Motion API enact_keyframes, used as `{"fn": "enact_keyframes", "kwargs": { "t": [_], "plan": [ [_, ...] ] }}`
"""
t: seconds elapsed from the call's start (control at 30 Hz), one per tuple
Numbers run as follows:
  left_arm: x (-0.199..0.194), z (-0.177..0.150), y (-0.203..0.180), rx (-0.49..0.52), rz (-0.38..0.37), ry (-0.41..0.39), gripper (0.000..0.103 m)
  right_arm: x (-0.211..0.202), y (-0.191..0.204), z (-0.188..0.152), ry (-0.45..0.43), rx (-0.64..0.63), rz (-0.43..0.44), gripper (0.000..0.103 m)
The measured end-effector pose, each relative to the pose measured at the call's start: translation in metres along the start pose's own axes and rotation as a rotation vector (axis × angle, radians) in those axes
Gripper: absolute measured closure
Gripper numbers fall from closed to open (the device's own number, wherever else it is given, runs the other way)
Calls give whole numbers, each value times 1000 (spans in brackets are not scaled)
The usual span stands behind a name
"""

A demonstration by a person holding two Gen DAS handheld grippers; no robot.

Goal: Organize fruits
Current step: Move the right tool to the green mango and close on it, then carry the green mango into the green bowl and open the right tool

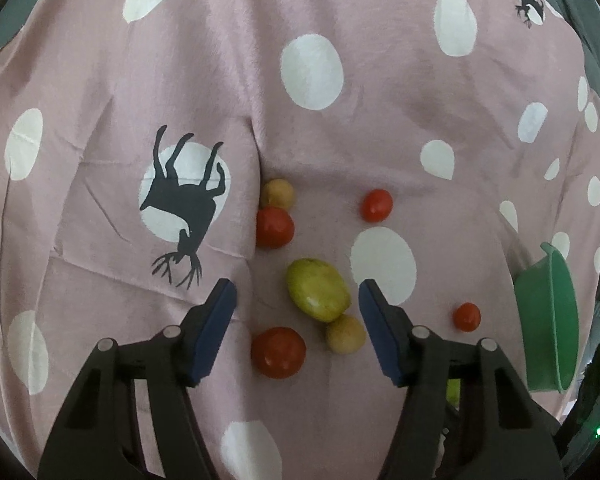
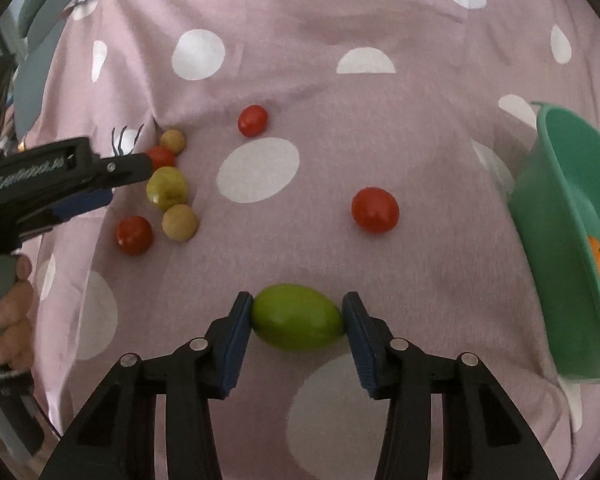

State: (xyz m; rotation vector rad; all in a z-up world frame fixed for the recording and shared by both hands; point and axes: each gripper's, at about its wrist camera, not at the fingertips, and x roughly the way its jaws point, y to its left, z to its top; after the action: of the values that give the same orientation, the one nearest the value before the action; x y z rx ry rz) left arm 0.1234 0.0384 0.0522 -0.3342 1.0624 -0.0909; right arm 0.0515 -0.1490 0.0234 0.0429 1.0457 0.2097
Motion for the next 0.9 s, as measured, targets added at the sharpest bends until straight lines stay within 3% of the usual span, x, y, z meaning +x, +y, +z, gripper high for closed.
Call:
{"fn": "enact_keyframes", "kwargs": {
  "t": [0.2, 0.43, 0.63, 0.73, 0.9],
  "plan": [
    [2, 2, -3, -1, 30, 6, 42, -5, -2, 19, -43, 38, 50, 56],
    [9, 7, -12, 8, -11, 9, 43, -5, -10, 69, -112, 57, 45, 55],
    [32, 7, -16, 7, 8, 73, 50, 7, -19, 69, -97, 85, 63, 55],
    [42, 5, -20, 22, 36, 88, 62, 4, -21, 68, -106, 96, 65, 55],
    [44, 1, -22, 19, 56, 64, 64, -2, -22, 68, -130, 107, 69, 55]
  ]
}}
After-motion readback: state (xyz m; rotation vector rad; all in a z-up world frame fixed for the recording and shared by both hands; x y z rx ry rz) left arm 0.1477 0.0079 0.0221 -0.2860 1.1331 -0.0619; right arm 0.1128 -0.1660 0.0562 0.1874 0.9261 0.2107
